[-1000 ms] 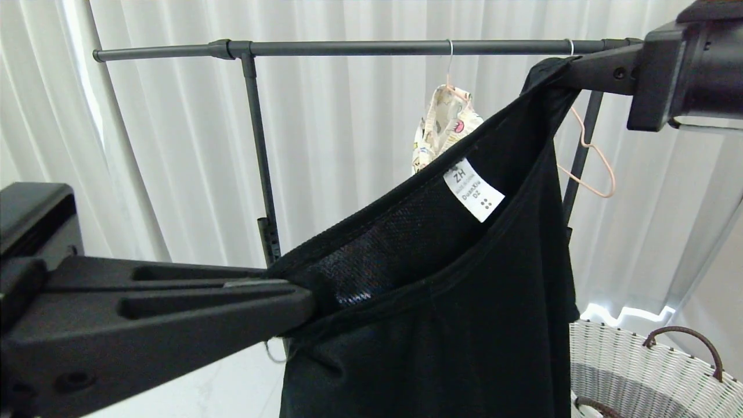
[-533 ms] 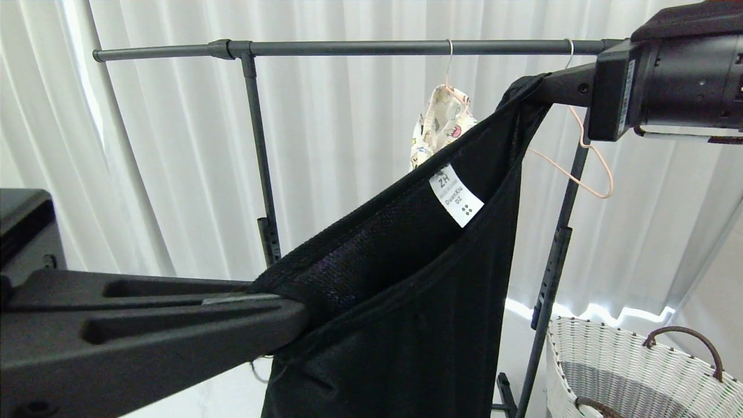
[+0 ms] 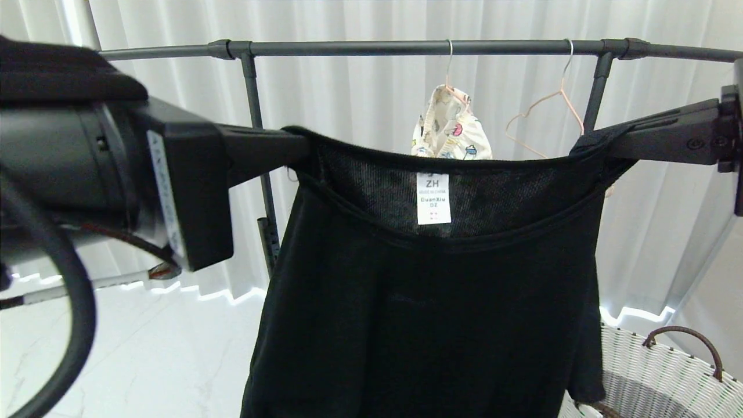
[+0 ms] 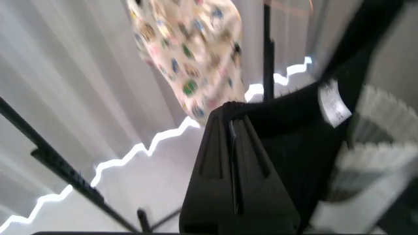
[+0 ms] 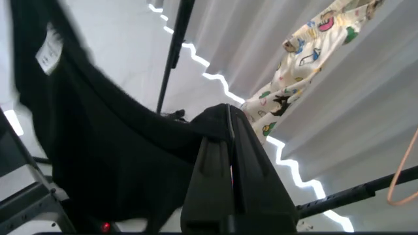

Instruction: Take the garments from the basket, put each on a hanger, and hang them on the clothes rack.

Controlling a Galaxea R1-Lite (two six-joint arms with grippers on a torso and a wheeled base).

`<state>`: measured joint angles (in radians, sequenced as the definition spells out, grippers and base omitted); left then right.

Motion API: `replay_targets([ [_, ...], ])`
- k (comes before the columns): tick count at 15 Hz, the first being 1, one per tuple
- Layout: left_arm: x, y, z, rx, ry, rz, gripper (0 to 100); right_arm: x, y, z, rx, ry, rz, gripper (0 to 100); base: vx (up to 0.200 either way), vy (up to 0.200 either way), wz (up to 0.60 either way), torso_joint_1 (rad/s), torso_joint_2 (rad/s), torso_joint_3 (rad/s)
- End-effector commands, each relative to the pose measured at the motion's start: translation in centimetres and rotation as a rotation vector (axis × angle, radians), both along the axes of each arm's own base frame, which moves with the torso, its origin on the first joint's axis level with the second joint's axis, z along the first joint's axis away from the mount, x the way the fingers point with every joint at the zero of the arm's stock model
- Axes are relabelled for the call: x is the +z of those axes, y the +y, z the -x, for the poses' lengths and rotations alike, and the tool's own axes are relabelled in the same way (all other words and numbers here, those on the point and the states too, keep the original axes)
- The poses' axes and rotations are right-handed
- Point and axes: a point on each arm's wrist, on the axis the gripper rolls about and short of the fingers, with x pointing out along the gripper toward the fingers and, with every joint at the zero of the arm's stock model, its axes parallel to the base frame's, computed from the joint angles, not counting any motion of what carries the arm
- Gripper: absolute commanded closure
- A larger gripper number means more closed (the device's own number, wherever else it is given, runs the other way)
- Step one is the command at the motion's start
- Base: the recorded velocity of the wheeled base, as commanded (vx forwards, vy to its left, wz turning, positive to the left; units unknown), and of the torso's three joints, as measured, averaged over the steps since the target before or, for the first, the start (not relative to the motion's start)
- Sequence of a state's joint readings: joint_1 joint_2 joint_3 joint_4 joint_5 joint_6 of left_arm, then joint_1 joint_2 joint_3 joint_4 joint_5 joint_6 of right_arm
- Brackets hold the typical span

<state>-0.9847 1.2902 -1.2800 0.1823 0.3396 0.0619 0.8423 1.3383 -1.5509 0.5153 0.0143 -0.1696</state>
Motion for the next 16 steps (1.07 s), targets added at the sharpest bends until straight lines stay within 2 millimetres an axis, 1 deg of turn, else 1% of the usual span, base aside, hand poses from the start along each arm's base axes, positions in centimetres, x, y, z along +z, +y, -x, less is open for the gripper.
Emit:
replay_targets([
  [1, -0.6, -1.2, -1.1, 0.013, 0.017, -0.027, 100, 0.2, -0.2, 0.4, 0.007, -0.007, -0.009, 100, 0.000, 0.000, 0.00, 0.000, 0.00, 0.000],
  [7, -0.4, -0.2, -0.9, 0.064, 0.004, -0.019, 100, -0.2, -0.6, 0.5, -0.030, -0.004, 0.003, 100, 0.000, 0.000, 0.00, 0.000, 0.00, 0.000],
  [10, -0.5, -0.1, -0.9, 0.066, 0.003, -0.022, 100, -0.2, -0.6, 0.6, -0.031, -0.004, 0.005, 100, 0.000, 0.000, 0.00, 0.000, 0.00, 0.000],
  [11, -0.5, -0.1, -0.9, 0.064, 0.003, -0.022, 100, -0.2, -0.8, 0.7, -0.032, -0.004, 0.002, 0, 0.000, 0.000, 0.00, 0.000, 0.00, 0.000],
  [13, -0.4, -0.1, -0.9, 0.065, 0.001, -0.023, 100, -0.6, -0.9, 0.9, -0.031, 0.003, 0.013, 0, 0.000, 0.000, 0.00, 0.000, 0.00, 0.000],
  [15, -0.4, -0.1, -0.9, 0.066, 0.000, -0.025, 100, -1.6, -1.4, 1.3, -0.028, 0.013, 0.035, 0, 0.000, 0.000, 0.00, 0.000, 0.00, 0.000],
  [16, -0.4, -0.1, -0.9, 0.077, -0.001, -0.027, 100, -1.9, -2.0, 1.8, -0.028, 0.008, 0.029, 0, 0.000, 0.000, 0.00, 0.000, 0.00, 0.000],
])
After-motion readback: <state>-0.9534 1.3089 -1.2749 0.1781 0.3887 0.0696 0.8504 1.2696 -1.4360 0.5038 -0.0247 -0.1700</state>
